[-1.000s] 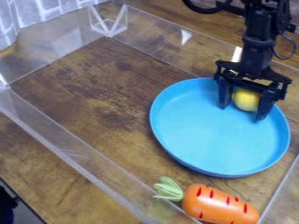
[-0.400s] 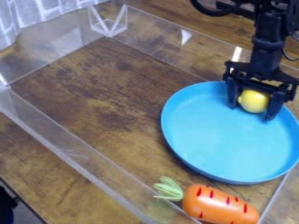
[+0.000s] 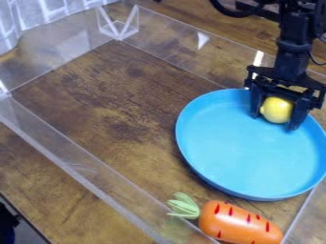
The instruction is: Remove the lemon from the blue tray and put it on the table
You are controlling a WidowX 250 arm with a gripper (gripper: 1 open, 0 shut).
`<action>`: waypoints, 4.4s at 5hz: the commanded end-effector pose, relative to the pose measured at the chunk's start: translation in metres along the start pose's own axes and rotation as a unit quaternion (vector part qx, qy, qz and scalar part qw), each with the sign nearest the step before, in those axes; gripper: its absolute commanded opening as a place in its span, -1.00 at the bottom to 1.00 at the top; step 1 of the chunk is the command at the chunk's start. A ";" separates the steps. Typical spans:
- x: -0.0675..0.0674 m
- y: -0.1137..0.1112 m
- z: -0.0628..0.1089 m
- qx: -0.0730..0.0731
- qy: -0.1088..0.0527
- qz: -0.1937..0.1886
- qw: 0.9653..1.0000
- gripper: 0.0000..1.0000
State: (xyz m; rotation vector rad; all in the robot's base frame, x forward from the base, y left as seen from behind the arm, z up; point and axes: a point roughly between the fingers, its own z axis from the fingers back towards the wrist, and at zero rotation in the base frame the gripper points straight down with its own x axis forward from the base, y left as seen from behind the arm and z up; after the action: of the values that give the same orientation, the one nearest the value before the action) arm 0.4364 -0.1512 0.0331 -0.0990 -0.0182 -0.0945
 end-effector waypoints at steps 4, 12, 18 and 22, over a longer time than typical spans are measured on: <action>0.007 -0.015 0.032 0.002 -0.034 -0.032 0.999 -1.00; 0.006 -0.019 0.050 0.019 -0.036 -0.044 0.998 -1.00; 0.002 -0.019 0.070 0.033 -0.033 -0.057 0.997 -1.00; -0.007 -0.014 0.089 0.048 -0.038 -0.061 0.996 -1.00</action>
State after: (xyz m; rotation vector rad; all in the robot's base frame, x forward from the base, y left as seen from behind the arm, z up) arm 0.4247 -0.1509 0.0699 0.0200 0.0171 -0.2027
